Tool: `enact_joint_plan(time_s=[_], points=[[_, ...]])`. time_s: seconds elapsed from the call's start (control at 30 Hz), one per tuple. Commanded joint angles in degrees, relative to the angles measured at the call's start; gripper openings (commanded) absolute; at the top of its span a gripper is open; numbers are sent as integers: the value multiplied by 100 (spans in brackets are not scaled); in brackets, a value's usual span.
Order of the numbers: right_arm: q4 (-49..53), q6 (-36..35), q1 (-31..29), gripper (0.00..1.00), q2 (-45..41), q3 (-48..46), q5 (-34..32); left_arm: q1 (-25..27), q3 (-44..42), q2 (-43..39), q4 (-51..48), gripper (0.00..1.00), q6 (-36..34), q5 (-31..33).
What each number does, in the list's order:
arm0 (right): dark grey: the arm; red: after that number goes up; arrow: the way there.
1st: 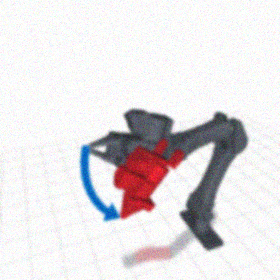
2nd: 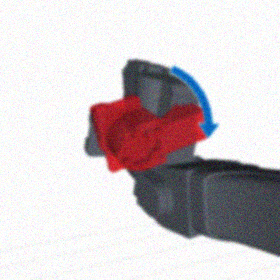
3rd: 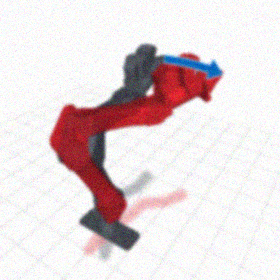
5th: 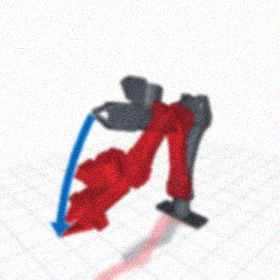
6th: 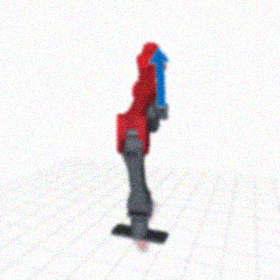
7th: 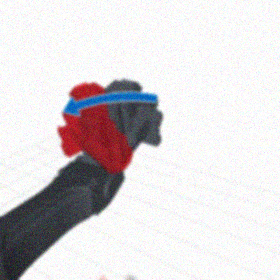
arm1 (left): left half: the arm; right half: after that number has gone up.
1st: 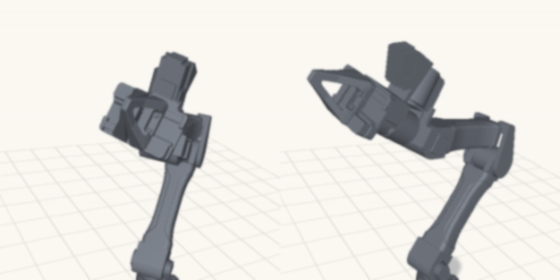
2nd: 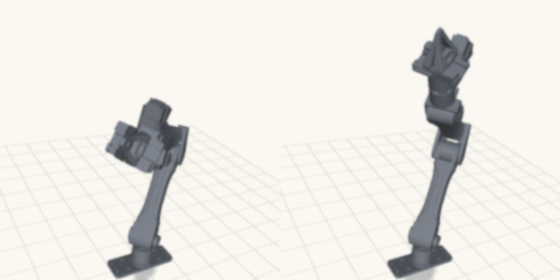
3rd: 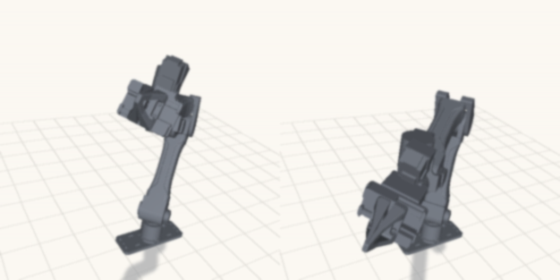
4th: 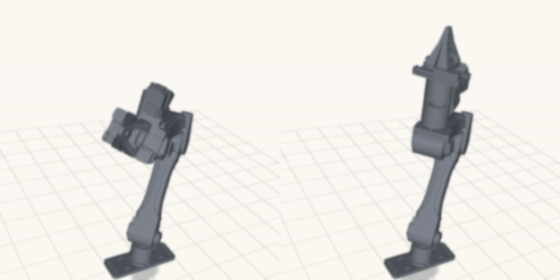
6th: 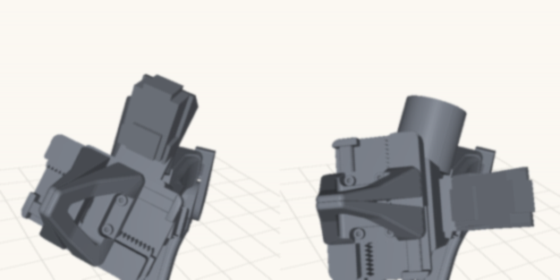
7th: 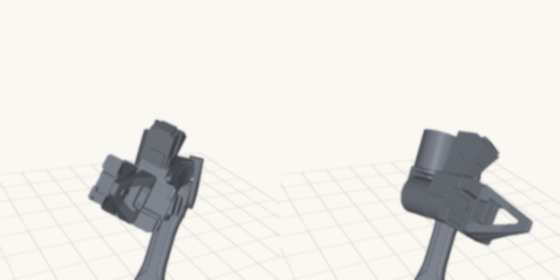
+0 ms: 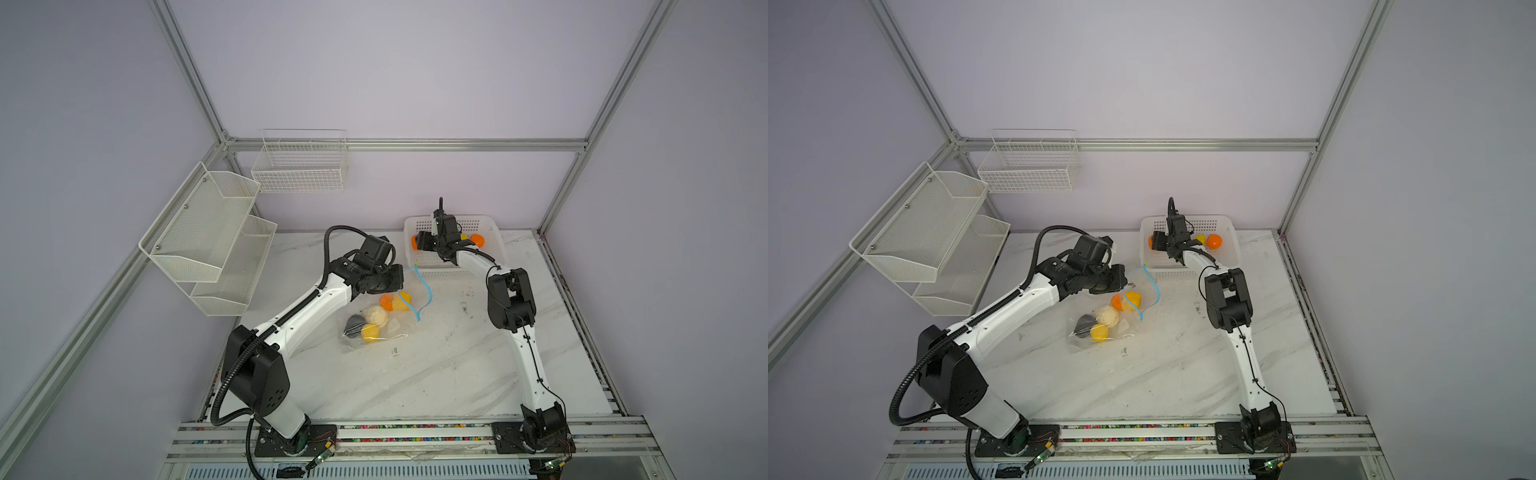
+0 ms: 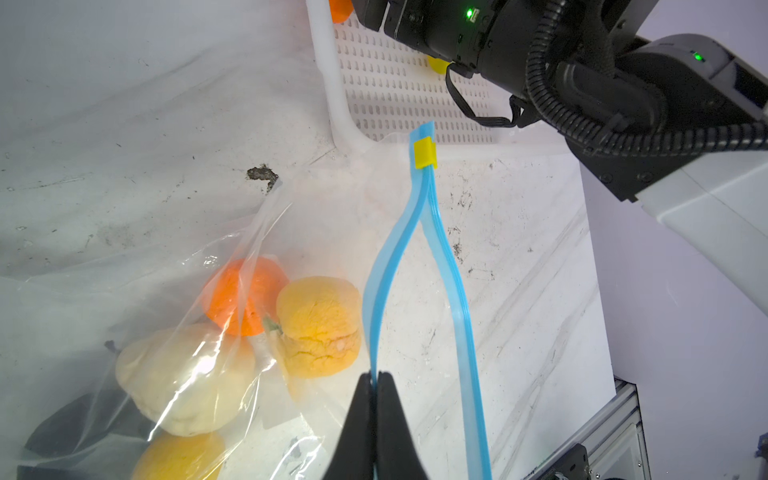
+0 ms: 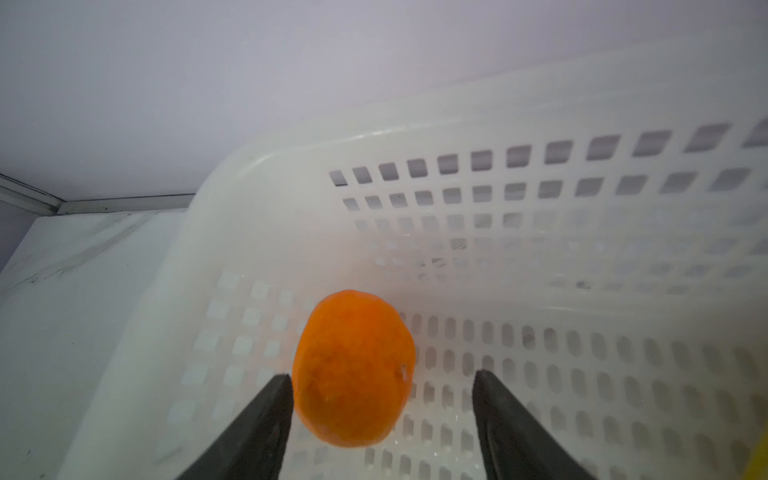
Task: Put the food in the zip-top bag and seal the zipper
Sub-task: 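Move the right gripper back to the basket and grasp the small orange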
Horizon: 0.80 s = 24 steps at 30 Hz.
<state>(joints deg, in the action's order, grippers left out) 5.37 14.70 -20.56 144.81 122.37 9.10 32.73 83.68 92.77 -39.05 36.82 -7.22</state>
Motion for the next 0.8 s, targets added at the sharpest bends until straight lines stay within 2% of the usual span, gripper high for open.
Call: enact_joint_plan(time_s=[0.0,0.33,0.77], points=[[131,85,-1,71,243,383,185,-39,262,-4,-24,0,-86,-7],[287,99,-3,71,665,877,231,-34,259,4,-37,0,-69,-15],[340,145,-1,63,735,930,65,-37,255,-1,-40,0,-62,-68]])
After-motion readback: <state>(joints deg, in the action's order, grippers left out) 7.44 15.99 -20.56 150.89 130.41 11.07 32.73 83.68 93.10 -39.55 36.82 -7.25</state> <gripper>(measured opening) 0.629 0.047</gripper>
